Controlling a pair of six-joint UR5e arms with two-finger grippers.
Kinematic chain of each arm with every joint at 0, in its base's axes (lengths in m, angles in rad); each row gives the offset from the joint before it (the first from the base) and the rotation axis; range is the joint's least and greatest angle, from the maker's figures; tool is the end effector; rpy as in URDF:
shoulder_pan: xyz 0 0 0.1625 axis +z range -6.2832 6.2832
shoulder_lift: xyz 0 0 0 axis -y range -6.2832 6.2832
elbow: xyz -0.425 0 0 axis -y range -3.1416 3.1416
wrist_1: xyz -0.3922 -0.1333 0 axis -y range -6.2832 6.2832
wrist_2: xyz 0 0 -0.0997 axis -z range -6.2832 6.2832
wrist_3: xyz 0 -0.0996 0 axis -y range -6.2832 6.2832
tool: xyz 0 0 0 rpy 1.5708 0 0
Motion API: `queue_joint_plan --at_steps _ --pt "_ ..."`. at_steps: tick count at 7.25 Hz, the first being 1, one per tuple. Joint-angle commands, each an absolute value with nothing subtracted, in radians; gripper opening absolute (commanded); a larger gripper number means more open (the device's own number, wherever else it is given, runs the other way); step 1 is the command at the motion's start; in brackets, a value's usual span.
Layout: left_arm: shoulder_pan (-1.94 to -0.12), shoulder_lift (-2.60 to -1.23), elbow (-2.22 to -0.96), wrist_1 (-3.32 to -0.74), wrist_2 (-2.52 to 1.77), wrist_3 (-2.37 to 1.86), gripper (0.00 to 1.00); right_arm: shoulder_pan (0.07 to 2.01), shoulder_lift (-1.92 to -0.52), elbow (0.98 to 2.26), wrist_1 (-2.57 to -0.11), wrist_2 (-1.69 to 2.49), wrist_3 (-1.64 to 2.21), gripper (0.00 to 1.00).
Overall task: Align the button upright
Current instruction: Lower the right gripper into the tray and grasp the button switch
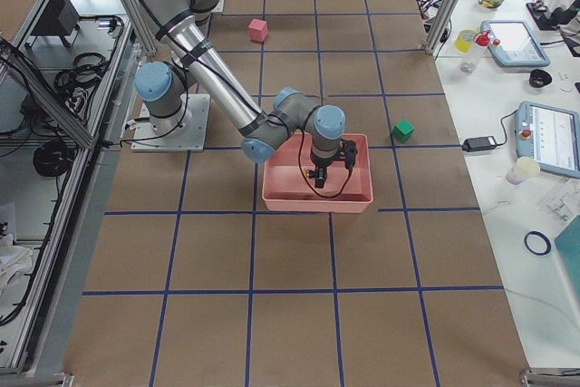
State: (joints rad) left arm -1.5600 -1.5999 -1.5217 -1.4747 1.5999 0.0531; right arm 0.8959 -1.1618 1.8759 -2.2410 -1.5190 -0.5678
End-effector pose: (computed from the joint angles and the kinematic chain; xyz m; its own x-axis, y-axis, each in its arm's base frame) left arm -0.1248 -0.5164 0.5078 -0.9986 0.0386 -0.0350 0.0423 0.9926 -0.1141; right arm -0.2422 -0.5242 0.1918 -0.9919 0.1081 -0.0672 0.1077 0.9941 0.0092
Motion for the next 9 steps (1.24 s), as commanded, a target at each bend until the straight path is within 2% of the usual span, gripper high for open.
queue_joint_plan --at_steps 1,2,5,6,7,9 --pt "-1.560 -1.600 -1.522 -1.474 1.600 0.054 1.00 0.896 -1.158 1.882 -2.243 -1.520 -0.568 0.98" --pt "-1.560 -1.600 -1.522 -1.474 1.600 0.054 1.00 0.896 -1.158 1.882 -2.243 -1.520 -0.569 0.92" --pt "-1.560 -1.600 -1.523 -1.474 1.598 0.054 1.00 0.896 -1.160 1.881 -2.240 -1.542 -0.575 0.37" --pt "-1.560 -1.600 -1.523 -1.474 1.598 0.054 1.00 0.896 -1.160 1.881 -2.240 -1.543 -0.578 0.14" --pt "-1.560 -1.600 -1.523 -1.474 1.598 0.054 1.00 0.894 -1.164 1.881 -2.235 -1.543 -0.578 0.00" --pt "-1.560 -1.600 -1.523 -1.474 1.600 0.055 1.00 0.896 -1.170 1.867 -2.233 -1.549 -0.578 0.00"
